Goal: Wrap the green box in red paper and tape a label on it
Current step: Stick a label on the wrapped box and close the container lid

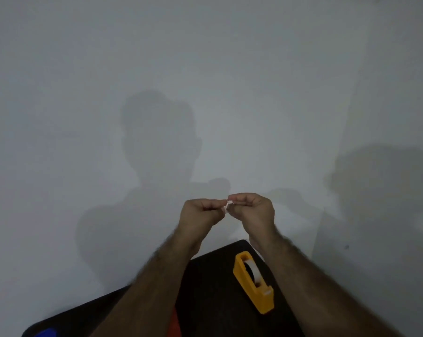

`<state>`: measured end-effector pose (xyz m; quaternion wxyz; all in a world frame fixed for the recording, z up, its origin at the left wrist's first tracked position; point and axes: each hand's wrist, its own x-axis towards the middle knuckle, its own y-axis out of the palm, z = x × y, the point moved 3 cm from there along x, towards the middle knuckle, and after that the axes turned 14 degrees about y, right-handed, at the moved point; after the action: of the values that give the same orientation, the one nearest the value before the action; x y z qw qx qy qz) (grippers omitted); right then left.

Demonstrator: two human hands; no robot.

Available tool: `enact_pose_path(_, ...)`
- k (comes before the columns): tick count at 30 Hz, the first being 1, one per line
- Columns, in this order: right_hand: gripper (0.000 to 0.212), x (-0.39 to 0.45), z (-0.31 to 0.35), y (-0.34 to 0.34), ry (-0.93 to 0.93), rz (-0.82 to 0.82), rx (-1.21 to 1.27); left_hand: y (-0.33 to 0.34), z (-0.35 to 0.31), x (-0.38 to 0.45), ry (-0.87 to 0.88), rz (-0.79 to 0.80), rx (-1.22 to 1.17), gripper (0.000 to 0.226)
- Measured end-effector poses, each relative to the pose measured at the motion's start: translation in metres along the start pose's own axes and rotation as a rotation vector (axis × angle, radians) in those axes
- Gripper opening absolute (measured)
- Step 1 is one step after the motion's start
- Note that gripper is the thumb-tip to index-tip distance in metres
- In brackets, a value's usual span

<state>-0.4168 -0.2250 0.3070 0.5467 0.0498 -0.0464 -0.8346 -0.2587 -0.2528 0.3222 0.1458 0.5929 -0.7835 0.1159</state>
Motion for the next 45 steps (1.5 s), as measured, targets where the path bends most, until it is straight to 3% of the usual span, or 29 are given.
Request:
enact_pose_path(6,0.037,0.012,0.004,-0.098,-0.030,0.279,-0.031,0.097,0.005,0.014,0.095,-0.094,0.038,0.019)
enact_pose_path(11,0.025,0.043,0.000,-0.223,-0.200,0.156,-0.272,0.218,0.043,0.007,-0.012,-0.113,-0.102,0.018)
enact_pose_path(16,0.018,0.063,-0.020,-0.347,-0.091,0.128,-0.403,0.335,0.082,-0.013,-0.217,-0.030,-0.191,0.019)
enact_pose_path(21,0.015,0.077,-0.061,-0.427,0.115,0.178,-0.350,0.401,0.137,-0.047,-0.118,0.117,-0.062,0.035)
enact_pose_path(24,0.004,0.082,-0.101,-0.450,0.392,0.231,-0.174,0.419,0.167,-0.046,-0.013,0.149,0.155,0.032)
enact_pose_path(26,0.013,0.089,-0.133,-0.464,0.515,0.221,-0.122,0.429,0.186,-0.042,-0.017,0.213,0.326,0.024)
enact_pose_path(32,0.018,0.134,-0.196,-0.469,0.647,0.285,-0.129,0.448,0.257,-0.018,-0.127,0.154,0.554,0.016)
enact_pose_path(38,0.017,0.217,-0.280,-0.469,0.612,0.069,-0.437,0.468,0.375,0.016,-0.380,0.132,0.577,0.027)
enact_pose_path(42,0.019,0.265,-0.349,-0.470,0.541,0.114,-0.881,0.465,0.469,0.023,-0.547,0.123,0.589,0.027)
enact_pose_path(45,0.021,0.294,-0.407,-0.470,0.619,0.201,-1.083,0.453,0.541,0.023,-0.659,0.134,0.657,0.023)
